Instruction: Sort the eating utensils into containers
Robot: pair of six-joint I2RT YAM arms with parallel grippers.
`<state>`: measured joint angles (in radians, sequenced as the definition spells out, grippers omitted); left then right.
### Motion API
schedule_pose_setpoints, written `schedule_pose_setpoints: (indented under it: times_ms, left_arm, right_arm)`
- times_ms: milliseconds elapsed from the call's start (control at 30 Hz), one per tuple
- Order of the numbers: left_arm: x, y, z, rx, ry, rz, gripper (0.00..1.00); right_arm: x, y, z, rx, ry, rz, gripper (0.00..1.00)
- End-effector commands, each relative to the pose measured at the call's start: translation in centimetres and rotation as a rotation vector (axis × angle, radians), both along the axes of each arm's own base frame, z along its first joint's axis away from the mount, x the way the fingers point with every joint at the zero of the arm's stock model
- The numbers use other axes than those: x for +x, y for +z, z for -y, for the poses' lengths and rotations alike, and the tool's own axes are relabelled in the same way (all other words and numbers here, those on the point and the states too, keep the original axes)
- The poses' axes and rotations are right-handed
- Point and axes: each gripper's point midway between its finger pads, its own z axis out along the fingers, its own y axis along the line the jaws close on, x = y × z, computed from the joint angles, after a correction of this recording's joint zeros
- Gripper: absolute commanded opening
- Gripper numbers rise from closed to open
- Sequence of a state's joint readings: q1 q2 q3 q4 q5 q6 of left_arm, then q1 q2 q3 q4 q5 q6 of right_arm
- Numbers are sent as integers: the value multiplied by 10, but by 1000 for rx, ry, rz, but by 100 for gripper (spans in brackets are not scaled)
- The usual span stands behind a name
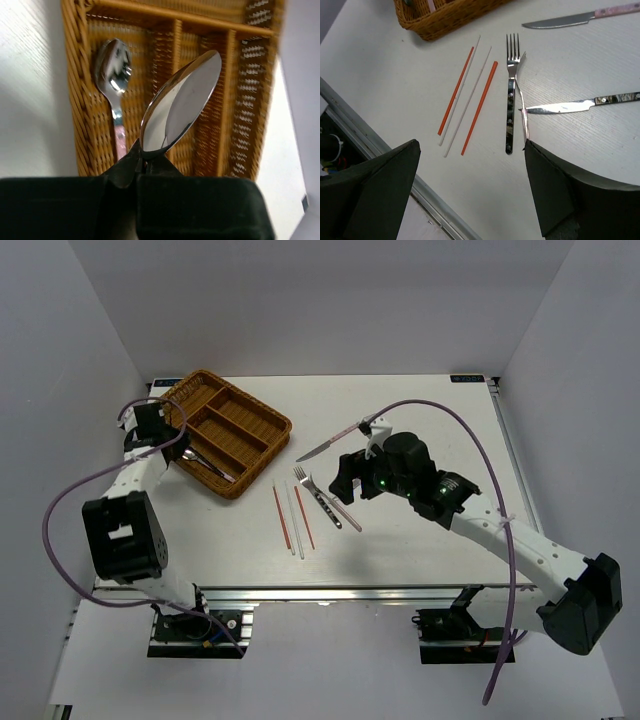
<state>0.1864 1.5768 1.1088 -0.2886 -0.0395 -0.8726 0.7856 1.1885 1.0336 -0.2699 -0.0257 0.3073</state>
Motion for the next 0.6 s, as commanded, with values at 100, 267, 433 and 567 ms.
schedule_pose_setpoints:
  times_ms: [100, 267, 433, 567]
  left_arm:
    - [22, -8, -6, -39, 6, -4, 20]
    - [19, -6, 3, -73, -14, 32, 74]
    - [6, 24, 3, -29, -39, 67, 98]
    - [-18, 64, -5, 88, -54, 73, 98]
  right_arm:
    - [3, -9, -1, -22, 15, 13, 89]
    - [7, -26, -1, -80, 20, -6, 89]
    - [24, -55, 10, -223, -79, -74, 89]
    - [36, -89, 12, -346, -103, -117, 80]
